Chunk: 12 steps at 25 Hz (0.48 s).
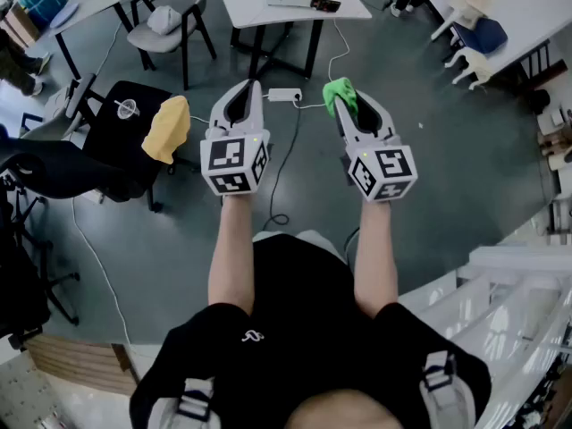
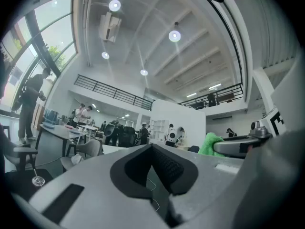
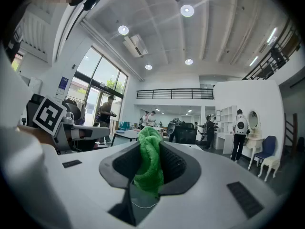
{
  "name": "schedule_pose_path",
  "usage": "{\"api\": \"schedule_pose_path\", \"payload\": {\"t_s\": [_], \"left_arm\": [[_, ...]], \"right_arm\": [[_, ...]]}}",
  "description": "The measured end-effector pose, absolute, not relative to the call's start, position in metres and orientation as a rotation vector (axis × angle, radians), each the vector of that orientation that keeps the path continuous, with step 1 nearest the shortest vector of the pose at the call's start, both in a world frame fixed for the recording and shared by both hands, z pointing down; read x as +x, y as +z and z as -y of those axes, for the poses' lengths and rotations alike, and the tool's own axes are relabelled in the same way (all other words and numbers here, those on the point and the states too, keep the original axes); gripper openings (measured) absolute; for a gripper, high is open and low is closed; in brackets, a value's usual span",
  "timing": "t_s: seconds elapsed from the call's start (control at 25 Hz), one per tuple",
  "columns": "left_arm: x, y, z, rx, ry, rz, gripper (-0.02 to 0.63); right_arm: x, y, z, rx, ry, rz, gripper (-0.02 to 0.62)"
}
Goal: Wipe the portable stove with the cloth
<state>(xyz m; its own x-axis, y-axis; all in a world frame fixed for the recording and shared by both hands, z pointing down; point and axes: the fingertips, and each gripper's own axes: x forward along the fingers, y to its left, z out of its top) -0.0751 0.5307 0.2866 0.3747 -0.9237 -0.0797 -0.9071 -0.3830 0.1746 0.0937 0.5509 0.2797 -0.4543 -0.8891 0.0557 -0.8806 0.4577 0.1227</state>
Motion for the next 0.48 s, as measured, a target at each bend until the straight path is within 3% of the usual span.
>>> {"api": "schedule_pose_path", "payload": {"t_s": [0.48], "left_arm": [[-0.043,0.271,-0.537,2.702,-0.343,1.373,-0.003]], "right_arm": [[0.096,0.270,-0.546,1.628,-0.111,2.568,0.094]]}}
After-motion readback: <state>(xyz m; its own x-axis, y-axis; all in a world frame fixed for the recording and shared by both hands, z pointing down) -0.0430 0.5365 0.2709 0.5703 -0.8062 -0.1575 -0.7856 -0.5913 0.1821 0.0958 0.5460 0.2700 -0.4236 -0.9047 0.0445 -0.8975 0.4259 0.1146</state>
